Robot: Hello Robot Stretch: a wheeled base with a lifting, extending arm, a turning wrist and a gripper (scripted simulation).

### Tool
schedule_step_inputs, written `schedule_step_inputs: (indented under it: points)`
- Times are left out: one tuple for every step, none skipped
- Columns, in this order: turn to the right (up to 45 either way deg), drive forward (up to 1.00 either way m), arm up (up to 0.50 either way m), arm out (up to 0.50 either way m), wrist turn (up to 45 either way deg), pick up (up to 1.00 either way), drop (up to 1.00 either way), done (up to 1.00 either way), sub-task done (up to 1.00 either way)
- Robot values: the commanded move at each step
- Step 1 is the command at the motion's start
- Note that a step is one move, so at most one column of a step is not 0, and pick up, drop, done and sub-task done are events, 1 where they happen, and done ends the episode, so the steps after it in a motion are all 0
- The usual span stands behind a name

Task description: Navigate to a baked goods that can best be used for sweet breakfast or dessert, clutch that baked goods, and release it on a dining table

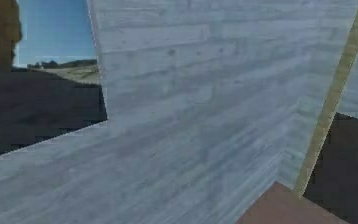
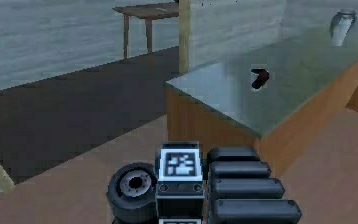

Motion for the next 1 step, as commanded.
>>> schedule_step_inputs:
  points:
    - [45.0, 0.00, 0.00, 0.00, 0.0, 0.00, 0.00, 0.00, 0.00]
